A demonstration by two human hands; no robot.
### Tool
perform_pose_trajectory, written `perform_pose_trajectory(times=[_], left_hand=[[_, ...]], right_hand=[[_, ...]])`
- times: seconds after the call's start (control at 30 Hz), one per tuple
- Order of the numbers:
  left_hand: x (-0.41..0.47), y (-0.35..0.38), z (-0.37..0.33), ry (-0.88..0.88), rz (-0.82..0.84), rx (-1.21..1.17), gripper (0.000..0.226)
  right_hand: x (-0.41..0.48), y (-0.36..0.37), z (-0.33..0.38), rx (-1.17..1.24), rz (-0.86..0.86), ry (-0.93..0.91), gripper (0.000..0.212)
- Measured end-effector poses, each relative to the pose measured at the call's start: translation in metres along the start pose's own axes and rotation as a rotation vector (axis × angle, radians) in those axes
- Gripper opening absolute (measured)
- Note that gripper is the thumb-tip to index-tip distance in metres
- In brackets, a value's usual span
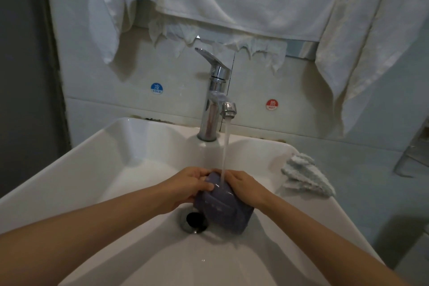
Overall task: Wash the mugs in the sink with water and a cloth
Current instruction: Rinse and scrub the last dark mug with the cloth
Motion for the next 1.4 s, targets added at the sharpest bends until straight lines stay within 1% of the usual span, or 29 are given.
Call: perform_pose_trajectory(times=[0.1, 0.17, 0.27, 0.33, 0.43, 0.53, 0.57, 0.6, 0.63, 0.7, 0.77, 0.83, 0.87, 0.9, 0.93, 0.97, 1.03, 1.1, 1.17, 1.23, 1.3, 1.37, 1.4], left_hand=[[-0.001, -0.001, 0.000, 0.005, 0.020, -0.011, 0.035], [-0.002, -0.001, 0.000, 0.005, 0.036, -0.010, 0.031], [-0.002, -0.001, 0.001, -0.004, 0.016, -0.026, 0.035], [-0.001, -0.001, 0.001, -0.007, 0.007, -0.034, 0.035], [0.001, 0.001, 0.001, -0.016, -0.022, -0.057, 0.033], [0.001, 0.000, 0.003, -0.041, -0.068, -0.075, 0.038], [0.001, -0.001, 0.004, -0.050, -0.080, -0.084, 0.038], [0.000, -0.001, 0.004, -0.056, -0.088, -0.094, 0.038], [0.000, -0.002, 0.003, -0.057, -0.096, -0.102, 0.038], [0.000, -0.001, 0.002, -0.050, -0.109, -0.102, 0.041], [0.000, 0.001, 0.002, -0.041, -0.139, -0.121, 0.041], [-0.001, 0.000, 0.003, -0.041, -0.171, -0.175, 0.034], [-0.002, -0.001, 0.003, -0.032, -0.177, -0.203, 0.029], [-0.003, -0.002, 0.003, -0.019, -0.181, -0.224, 0.024], [-0.004, -0.002, 0.003, -0.005, -0.184, -0.248, 0.020], [-0.004, -0.002, 0.003, 0.004, -0.190, -0.272, 0.018], [-0.004, 0.001, 0.005, 0.001, -0.217, -0.306, 0.018], [0.000, 0.004, 0.003, 0.006, -0.226, -0.298, 0.019], [0.001, 0.007, -0.002, 0.026, -0.244, -0.256, 0.019], [0.000, 0.010, -0.007, 0.021, -0.257, -0.158, 0.020], [-0.005, 0.015, -0.011, 0.046, -0.173, -0.025, 0.019], [-0.010, 0.018, -0.014, 0.127, -0.096, 0.073, 0.021], [-0.010, 0.016, -0.016, 0.172, -0.092, 0.095, 0.024]], right_hand=[[-0.001, 0.003, -0.003, -0.011, 0.025, -0.005, 0.040], [-0.001, 0.008, -0.003, -0.063, 0.057, -0.025, 0.047], [0.001, 0.006, -0.002, -0.052, 0.027, 0.029, 0.042], [0.000, 0.001, 0.001, 0.001, -0.001, 0.042, 0.041], [-0.007, 0.000, 0.002, 0.087, 0.014, 0.047, 0.039], [-0.007, 0.008, 0.000, 0.022, 0.074, 0.039, 0.050], [-0.005, 0.010, 0.001, 0.004, 0.080, 0.043, 0.050], [-0.004, 0.011, 0.000, 0.012, 0.075, 0.057, 0.046], [-0.003, 0.010, 0.000, 0.029, 0.061, 0.072, 0.041], [-0.002, 0.007, -0.001, -0.005, 0.015, 0.067, 0.040], [-0.004, 0.002, 0.002, 0.013, -0.093, -0.009, 0.039], [-0.009, -0.005, 0.010, 0.124, -0.213, -0.117, 0.036], [-0.011, -0.008, 0.014, 0.153, -0.244, -0.171, 0.035], [-0.014, -0.008, 0.020, 0.139, -0.238, -0.218, 0.032], [-0.017, -0.005, 0.026, 0.056, -0.210, -0.252, 0.027], [-0.019, -0.001, 0.030, -0.087, -0.183, -0.277, 0.023], [-0.019, 0.010, 0.033, -0.358, -0.202, -0.289, 0.026], [-0.015, 0.012, 0.030, -0.386, -0.281, -0.270, 0.031], [-0.013, 0.010, 0.029, -0.306, -0.337, -0.215, 0.034], [-0.014, 0.004, 0.026, -0.094, -0.442, -0.138, 0.043], [-0.015, -0.003, 0.022, 0.145, -0.534, -0.073, 0.053], [-0.014, -0.008, 0.018, 0.295, -0.530, -0.056, 0.053], [-0.014, -0.010, 0.016, 0.361, -0.512, -0.057, 0.053]])
Point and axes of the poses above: each hand's wrist, its own x-axis towards the middle knuckle, its own y-axis out of the palm, z = x × y, the point moved 2 cm from there along x, towards the middle knuckle, and after that the axes turned 2 degrees about z, right-handed, at the moved point
